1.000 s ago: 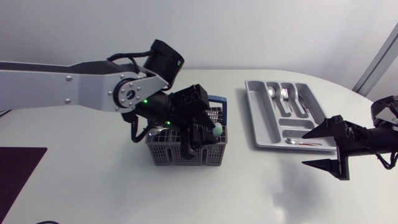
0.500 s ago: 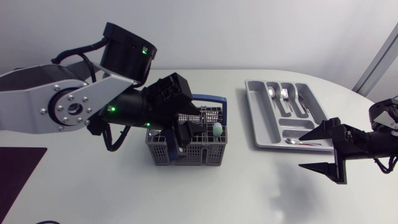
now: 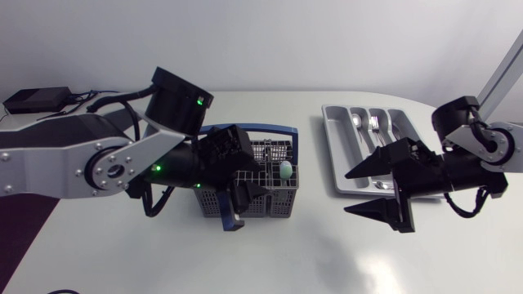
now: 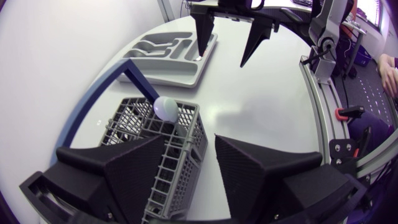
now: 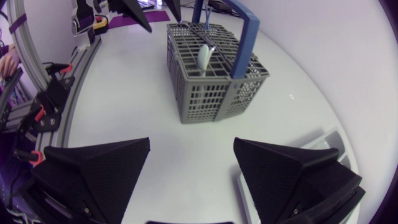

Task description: Unload the cutlery basket into the drawer organizer.

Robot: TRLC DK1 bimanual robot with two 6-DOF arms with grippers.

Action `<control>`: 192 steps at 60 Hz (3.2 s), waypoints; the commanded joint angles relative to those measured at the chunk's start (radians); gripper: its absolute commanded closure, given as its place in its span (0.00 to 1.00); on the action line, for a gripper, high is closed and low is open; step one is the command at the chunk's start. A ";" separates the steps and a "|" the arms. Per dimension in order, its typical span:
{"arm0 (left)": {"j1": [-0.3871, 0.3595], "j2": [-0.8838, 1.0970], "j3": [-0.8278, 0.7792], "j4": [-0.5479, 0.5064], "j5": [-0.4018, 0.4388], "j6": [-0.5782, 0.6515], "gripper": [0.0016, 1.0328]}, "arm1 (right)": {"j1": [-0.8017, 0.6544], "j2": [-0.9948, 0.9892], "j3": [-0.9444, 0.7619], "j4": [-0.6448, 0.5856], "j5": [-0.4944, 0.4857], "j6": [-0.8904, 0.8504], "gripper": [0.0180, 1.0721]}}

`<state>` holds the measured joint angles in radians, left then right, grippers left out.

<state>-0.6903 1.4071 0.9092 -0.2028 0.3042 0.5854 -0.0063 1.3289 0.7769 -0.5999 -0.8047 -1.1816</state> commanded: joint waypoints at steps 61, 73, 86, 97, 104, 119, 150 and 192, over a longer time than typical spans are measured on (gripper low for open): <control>0.066 -0.088 -0.211 0.194 -0.002 0.059 0.36 | 0.321 0.148 -0.007 0.474 0.015 0.582 0.64; 0.072 -0.099 -0.217 0.201 -0.002 0.060 0.36 | 0.307 0.148 -0.034 0.526 0.021 0.585 0.64; 0.077 -0.094 -0.216 0.212 0.003 0.068 0.36 | 0.287 0.147 -0.021 0.535 0.019 0.591 0.64; 0.089 -0.083 -0.210 0.215 0.004 0.080 0.36 | 0.279 0.151 -0.007 0.539 0.019 0.591 0.64; 0.095 -0.077 -0.208 0.223 0.007 0.085 0.36 | 0.281 0.151 -0.007 0.552 0.021 0.599 0.64; 0.101 -0.059 -0.205 0.237 0.013 0.090 0.36 | 0.290 0.168 0.013 0.552 0.021 0.602 0.64; 0.117 -0.048 -0.204 0.241 0.032 0.096 0.36 | 0.319 0.190 0.035 0.557 0.022 0.622 0.70; 0.115 -0.048 -0.207 0.240 0.033 0.094 0.36 | 0.305 0.197 0.025 0.552 0.019 0.605 0.83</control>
<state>-0.5823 1.3426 0.7151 0.0284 0.3317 0.6590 0.3058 1.5169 0.7975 -0.0483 -0.7811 -0.5831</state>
